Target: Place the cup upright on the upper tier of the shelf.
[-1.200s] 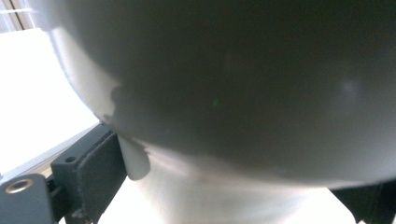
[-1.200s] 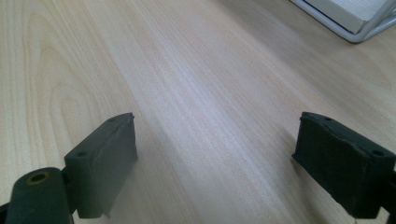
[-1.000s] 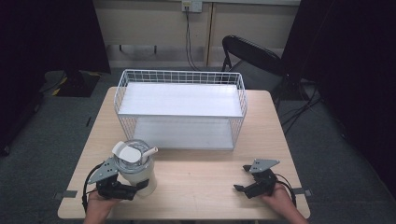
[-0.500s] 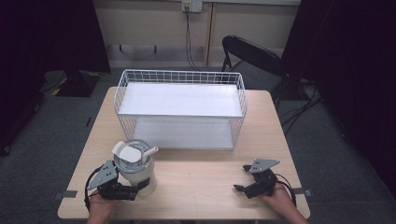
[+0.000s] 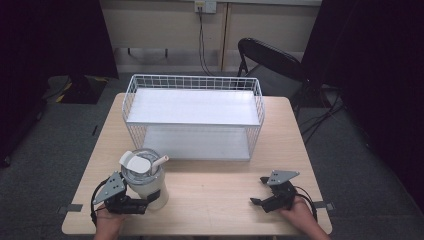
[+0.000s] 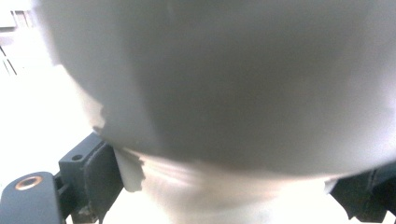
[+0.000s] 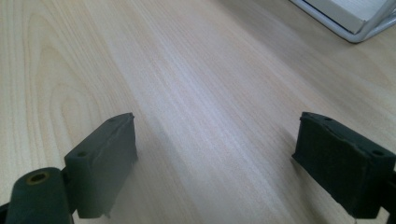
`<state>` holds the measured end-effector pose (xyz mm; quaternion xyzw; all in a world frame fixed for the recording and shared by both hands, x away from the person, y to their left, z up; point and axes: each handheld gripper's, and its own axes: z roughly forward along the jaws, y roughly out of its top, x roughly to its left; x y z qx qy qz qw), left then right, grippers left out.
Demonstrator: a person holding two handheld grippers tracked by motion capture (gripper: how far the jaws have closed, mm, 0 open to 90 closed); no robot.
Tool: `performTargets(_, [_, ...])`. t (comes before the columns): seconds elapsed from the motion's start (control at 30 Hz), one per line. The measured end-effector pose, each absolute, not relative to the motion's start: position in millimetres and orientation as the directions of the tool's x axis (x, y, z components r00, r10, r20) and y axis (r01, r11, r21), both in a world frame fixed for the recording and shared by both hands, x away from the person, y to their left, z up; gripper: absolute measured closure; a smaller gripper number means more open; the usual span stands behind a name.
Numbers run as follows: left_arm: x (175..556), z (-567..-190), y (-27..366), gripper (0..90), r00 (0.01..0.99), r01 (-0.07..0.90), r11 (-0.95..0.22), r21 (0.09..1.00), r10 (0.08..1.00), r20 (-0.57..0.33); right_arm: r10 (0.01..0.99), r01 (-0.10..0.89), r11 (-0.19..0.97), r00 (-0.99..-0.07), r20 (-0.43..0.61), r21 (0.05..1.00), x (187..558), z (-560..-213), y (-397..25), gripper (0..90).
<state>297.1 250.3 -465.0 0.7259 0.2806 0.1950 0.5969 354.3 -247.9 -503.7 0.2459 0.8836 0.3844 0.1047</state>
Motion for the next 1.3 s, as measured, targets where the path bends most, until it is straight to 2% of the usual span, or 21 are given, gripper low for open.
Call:
performTargets(0.63, [301.3, -436.2, 248.9, 10.3, 0.747, 0.134, -0.079, 0.988, 0.663, -0.049, 0.515, 0.354, 0.584, -0.857, 0.004, 0.731, 354.3, -503.6, -248.0, 12.2])
performTargets(1.03, [310.0, -426.6, 246.9, 10.3, 0.741, 0.155, -0.036, 0.987, 0.665, -0.092, 0.515, 0.354, 0.584, -0.857, 0.004, 0.731, 354.3, -503.6, -248.0, 12.2])
performTargets(1.3, [313.2, -415.3, 245.9, 10.3, 0.739, 0.146, -0.046, 0.988, 0.669, -0.078, 0.515, 0.354, 0.584, -0.857, 0.004, 0.731, 354.3, -503.7, -248.0, 12.2])
